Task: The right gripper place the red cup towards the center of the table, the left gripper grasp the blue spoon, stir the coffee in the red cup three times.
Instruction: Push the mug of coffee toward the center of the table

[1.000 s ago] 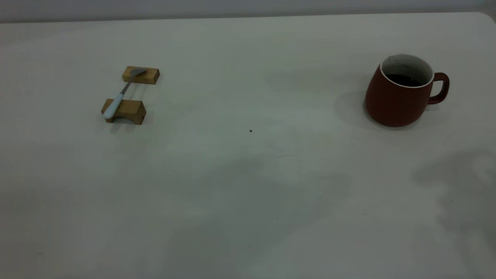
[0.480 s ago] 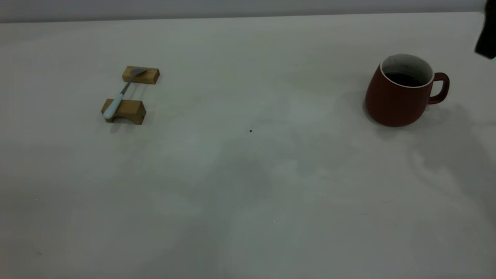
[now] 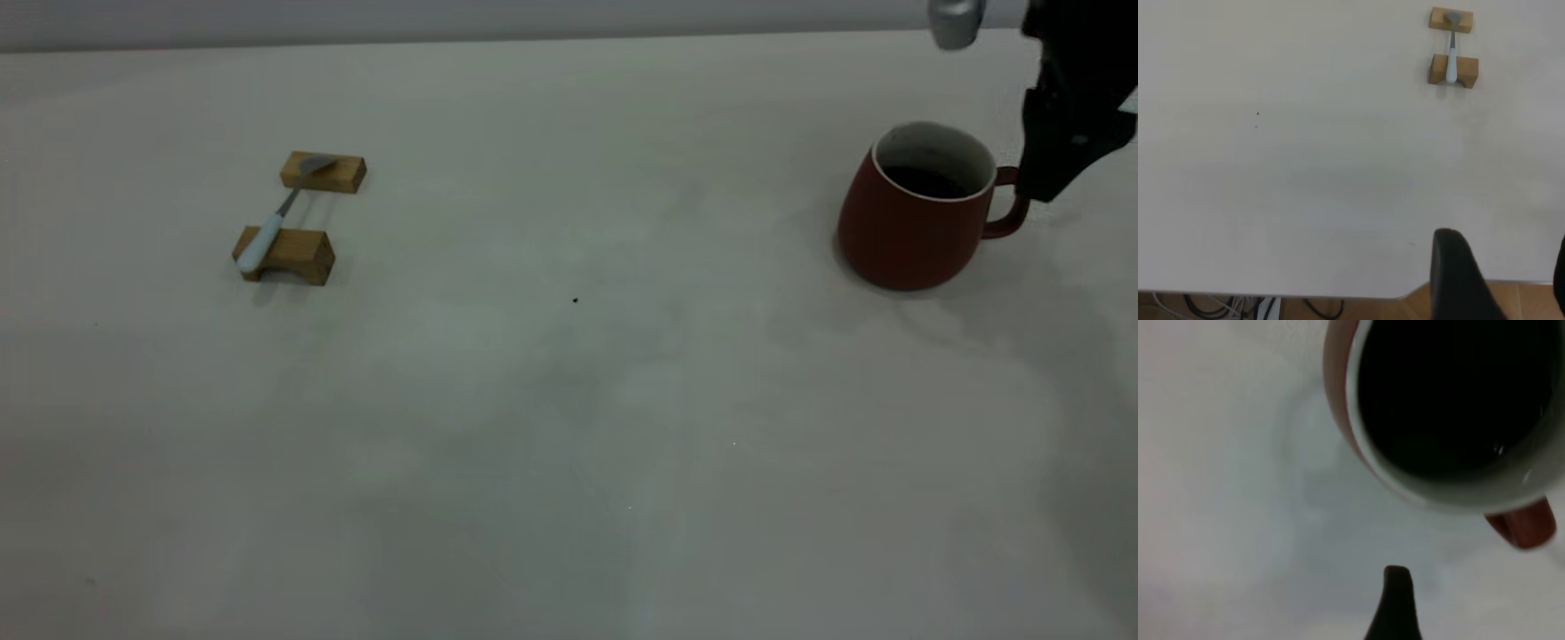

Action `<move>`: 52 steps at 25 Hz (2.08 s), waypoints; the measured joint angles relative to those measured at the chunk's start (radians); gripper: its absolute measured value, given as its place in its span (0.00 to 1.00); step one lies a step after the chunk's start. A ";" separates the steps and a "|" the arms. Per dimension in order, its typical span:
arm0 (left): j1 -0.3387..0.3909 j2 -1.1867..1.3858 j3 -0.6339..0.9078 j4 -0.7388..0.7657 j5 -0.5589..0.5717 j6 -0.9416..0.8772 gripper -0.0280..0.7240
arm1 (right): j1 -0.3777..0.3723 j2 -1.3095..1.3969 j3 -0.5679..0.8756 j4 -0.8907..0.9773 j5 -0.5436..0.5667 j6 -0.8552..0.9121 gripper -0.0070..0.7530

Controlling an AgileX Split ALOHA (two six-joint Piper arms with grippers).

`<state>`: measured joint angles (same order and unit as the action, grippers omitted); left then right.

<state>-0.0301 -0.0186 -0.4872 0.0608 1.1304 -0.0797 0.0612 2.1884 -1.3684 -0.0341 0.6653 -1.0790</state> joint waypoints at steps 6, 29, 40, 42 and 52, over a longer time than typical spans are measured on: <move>0.000 0.000 0.000 0.000 0.000 0.000 0.60 | 0.000 0.081 -0.073 0.008 0.015 -0.047 0.92; 0.000 0.000 0.000 0.000 0.000 0.000 0.60 | 0.044 0.181 -0.110 0.048 0.001 -0.056 0.23; 0.000 0.000 0.000 0.000 0.000 0.000 0.60 | 0.241 0.181 -0.110 0.095 -0.005 0.076 0.23; 0.000 0.000 0.000 0.000 0.000 0.000 0.60 | 0.284 0.182 -0.110 0.095 -0.006 0.126 0.23; 0.000 0.000 0.000 0.000 0.000 0.000 0.60 | 0.430 0.191 -0.171 0.071 -0.018 0.321 0.23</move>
<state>-0.0301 -0.0186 -0.4872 0.0608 1.1304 -0.0797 0.4912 2.3792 -1.5393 0.0373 0.6476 -0.7579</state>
